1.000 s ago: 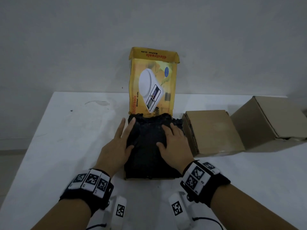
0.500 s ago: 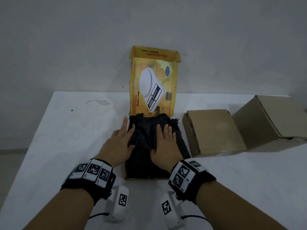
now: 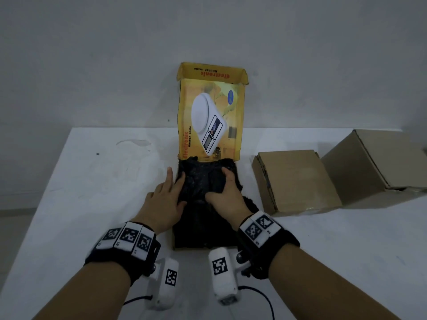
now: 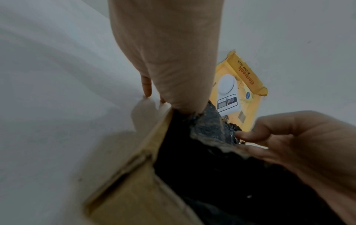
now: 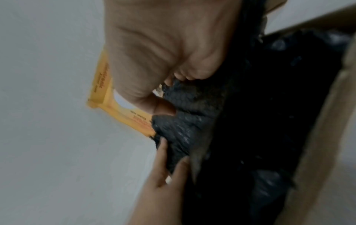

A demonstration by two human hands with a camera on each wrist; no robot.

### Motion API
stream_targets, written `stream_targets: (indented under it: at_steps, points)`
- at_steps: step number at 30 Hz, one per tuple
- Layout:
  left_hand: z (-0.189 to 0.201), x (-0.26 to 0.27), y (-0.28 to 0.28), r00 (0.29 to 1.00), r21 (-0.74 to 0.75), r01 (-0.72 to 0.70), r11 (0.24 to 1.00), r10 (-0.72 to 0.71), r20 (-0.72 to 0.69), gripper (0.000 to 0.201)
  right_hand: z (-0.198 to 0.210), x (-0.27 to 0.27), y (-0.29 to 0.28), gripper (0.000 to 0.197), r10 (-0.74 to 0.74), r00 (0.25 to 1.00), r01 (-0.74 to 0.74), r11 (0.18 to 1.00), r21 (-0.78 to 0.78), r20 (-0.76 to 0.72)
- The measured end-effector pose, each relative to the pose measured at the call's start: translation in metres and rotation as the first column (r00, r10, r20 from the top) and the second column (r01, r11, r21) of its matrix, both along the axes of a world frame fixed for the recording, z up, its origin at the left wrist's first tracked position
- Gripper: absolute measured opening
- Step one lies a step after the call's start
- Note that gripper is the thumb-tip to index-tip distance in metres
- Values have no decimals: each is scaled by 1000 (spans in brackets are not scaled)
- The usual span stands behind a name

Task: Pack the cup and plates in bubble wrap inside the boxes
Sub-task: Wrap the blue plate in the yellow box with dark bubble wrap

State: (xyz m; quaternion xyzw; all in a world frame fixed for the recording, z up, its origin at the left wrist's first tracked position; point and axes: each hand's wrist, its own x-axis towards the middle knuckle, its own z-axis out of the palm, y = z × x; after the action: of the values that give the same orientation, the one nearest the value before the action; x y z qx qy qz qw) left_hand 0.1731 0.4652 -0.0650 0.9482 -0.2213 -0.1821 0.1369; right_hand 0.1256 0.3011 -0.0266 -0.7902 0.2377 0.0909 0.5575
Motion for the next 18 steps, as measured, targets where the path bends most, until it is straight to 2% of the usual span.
stream_targets:
  at_steps: [1,3,6,7,9,12,15,18]
  points:
    - [0,-1,0,1000,-2,0,1000,0,4,73,6,0,-8,73,-14,1000,14,1000,-20,-13]
    - [0,-2,0,1000,-4,-2,1000,2,11,72,18,-3,-25,50,33,999,-38,979,-199,-31]
    - [-2,-4,0,999,-27,-14,1000,14,29,72,28,-16,-42,37,101,992,-125,830,-544,-73]
    - [-3,-4,1,999,-33,-16,999,17,34,72,29,-21,-44,37,112,986,-165,781,-603,-126]
    - [-4,-4,1,999,-33,-17,999,18,32,73,26,-29,-47,32,126,969,-232,762,-605,-212]
    - [-3,-3,0,999,-23,-7,1000,7,33,73,25,-36,-44,22,133,978,-200,810,-551,-159]
    - [-3,-3,-1,999,-25,1,1000,1,49,73,27,-39,-38,37,178,973,-228,818,-529,-144]
    - [-4,-3,0,998,-36,4,999,-2,58,74,27,-41,-34,40,250,956,-291,750,-594,-152]
